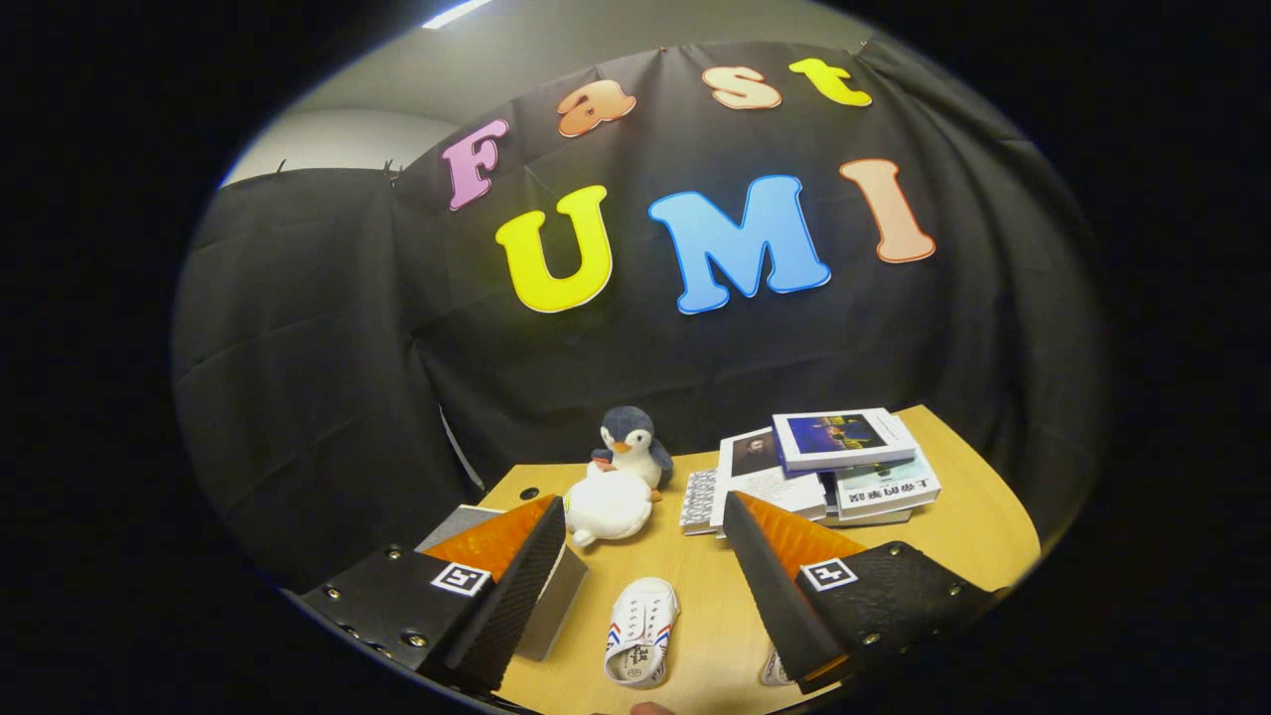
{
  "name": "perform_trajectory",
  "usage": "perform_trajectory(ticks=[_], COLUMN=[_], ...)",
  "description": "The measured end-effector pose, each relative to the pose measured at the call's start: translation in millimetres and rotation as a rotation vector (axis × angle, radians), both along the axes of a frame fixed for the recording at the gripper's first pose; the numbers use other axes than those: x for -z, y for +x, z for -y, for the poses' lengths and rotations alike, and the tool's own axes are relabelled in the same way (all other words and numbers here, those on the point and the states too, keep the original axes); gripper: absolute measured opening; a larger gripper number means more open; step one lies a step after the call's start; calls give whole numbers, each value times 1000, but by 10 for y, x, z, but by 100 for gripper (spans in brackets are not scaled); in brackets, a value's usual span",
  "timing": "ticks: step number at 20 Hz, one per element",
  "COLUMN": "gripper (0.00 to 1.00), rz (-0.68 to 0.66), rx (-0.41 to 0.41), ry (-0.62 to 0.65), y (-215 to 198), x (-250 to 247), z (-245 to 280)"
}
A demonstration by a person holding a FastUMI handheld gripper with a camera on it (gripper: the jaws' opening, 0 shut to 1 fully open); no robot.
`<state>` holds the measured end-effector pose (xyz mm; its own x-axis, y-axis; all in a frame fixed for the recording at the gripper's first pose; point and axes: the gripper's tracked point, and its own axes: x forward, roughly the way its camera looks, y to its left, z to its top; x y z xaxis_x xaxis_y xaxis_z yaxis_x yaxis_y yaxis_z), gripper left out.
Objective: Open the storage box then place both shoes into the box .Put the left shoe in first, then the right shoe, with the right side of both shoes facing outward in a uniform manner.
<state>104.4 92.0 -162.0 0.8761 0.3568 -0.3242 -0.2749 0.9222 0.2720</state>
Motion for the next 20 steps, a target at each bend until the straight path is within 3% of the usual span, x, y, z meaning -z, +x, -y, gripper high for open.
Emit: perform_trajectory(ticks=[7, 13, 17, 20], gripper=[98, 96, 96, 96], rz=[-262, -547, -633, -675], rx=[-135, -265, -343, -342], ry=[185, 445, 508, 533], y=[60, -39, -39, -17], x=[631, 1038, 1294, 1429], z=[-572, -1216, -1523, -1670])
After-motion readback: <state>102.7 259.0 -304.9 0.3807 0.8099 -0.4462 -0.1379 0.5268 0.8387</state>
